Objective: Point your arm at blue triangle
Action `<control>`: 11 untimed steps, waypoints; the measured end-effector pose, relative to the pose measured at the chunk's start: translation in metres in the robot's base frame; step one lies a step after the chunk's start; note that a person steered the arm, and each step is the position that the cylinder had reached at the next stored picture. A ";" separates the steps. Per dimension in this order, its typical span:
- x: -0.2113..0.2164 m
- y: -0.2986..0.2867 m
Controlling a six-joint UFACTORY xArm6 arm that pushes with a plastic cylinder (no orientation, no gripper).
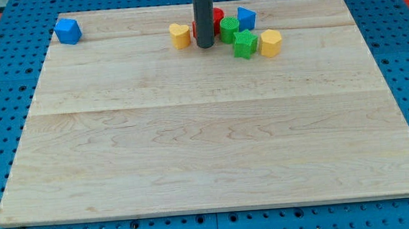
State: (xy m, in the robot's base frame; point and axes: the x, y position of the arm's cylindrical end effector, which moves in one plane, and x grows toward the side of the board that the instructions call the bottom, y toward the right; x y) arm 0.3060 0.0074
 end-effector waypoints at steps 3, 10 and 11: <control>0.102 -0.021; -0.093 0.066; -0.068 0.096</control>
